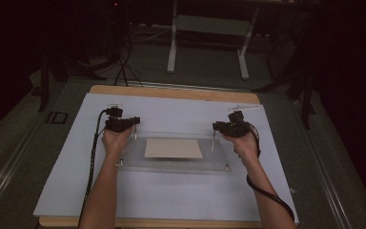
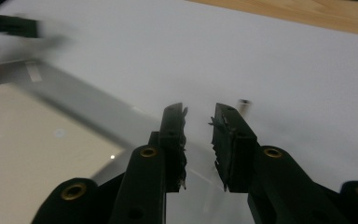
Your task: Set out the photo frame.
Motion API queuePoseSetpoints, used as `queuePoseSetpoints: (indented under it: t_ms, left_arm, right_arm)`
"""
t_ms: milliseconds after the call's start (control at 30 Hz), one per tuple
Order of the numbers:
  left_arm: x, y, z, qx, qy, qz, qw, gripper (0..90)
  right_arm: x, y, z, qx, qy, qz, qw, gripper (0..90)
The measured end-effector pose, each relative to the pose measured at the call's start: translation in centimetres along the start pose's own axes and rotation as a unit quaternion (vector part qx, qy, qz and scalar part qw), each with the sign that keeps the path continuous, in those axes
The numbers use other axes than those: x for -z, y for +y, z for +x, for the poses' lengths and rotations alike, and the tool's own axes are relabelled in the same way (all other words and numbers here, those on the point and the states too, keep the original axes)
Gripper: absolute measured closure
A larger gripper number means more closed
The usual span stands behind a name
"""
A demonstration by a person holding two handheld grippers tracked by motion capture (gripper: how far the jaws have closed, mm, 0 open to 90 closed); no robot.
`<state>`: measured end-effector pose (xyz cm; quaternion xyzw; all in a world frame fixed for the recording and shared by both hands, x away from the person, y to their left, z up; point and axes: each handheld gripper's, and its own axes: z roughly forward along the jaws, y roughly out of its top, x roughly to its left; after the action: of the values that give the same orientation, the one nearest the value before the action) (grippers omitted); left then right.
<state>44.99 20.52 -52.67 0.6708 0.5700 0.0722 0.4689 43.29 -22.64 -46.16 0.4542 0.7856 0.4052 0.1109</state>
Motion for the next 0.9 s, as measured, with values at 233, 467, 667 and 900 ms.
queuePoseSetpoints:
  t_ms: [233, 467, 667, 900]
  left_arm:
    - [-0.1, 0.1, 0.0, 0.005, 0.001, 0.005, 1.0, 83.6]
    - [-0.1, 0.1, 0.0, 0.007, 0.001, 0.005, 1.0, 83.6]
    - [-0.2, 0.1, 0.1, 0.012, -0.001, 0.004, 0.9999, 83.4]
    - [-0.2, 0.3, 0.1, 0.014, -0.001, 0.011, 0.9998, 83.4]
  right_arm:
    - [1.7, 0.3, 2.0, 0.023, 0.041, -0.006, 0.9989, 73.5]
    - [3.2, 0.0, 3.8, 0.046, 0.052, -0.005, 0.9976, 73.5]
    - [4.7, -0.2, 5.4, 0.08, 0.065, -0.003, 0.9946, 73.2]
    - [6.4, -0.4, 6.8, 0.097, 0.082, -0.01, 0.9918, 73.0]
